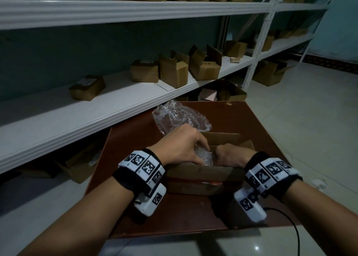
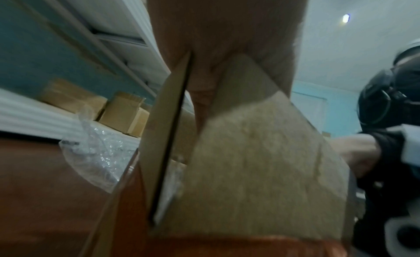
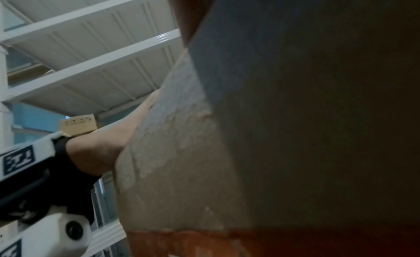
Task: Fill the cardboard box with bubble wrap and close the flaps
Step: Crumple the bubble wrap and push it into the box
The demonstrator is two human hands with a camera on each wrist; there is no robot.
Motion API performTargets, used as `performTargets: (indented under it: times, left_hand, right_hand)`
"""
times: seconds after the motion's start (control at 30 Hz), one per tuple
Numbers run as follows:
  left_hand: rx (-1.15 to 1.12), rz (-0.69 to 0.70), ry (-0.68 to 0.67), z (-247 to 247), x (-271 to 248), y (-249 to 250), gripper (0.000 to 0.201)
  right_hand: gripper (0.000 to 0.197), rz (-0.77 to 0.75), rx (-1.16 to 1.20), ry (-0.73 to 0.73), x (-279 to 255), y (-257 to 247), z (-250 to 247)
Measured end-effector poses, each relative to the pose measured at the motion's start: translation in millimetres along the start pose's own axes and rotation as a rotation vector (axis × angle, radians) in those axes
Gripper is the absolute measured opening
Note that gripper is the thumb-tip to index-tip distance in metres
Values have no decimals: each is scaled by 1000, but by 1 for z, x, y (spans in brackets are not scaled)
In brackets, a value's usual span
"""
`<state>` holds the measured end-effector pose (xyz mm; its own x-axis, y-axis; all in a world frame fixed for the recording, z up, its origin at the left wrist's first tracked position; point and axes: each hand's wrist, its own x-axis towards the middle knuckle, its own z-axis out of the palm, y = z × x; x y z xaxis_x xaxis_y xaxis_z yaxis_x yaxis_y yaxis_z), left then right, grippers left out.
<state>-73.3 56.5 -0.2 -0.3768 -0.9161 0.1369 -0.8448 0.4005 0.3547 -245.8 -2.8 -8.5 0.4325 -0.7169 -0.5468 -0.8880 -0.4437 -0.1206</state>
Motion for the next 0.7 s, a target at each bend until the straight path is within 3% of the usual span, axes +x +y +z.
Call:
performTargets:
  times: [0.17,0.23,0.4,0.47,0.6,0.7]
  left_hand:
    - [165,-24,118,3,4,11,27]
    - [236,-57,63,5,7,10,24]
    - [163,-176,-150,9,13,7,14]
    - [176,-154,-177,8,12,8,19]
    - [235,-118,-261,6,17,10,24]
    - [225,-111,-324,4,19,6,24]
  right_hand:
    - [20,-12,-9,21,1,3,1]
    - [18,-41,-1,50,4,6,3]
    - [26,-121,12,175,4,14,1]
    - [17,-184,-30,225,-3,15,-2]
    - [20,-380,-82,479,-14,14,-12]
    - [27,-421,-58,421,-11,11,-11]
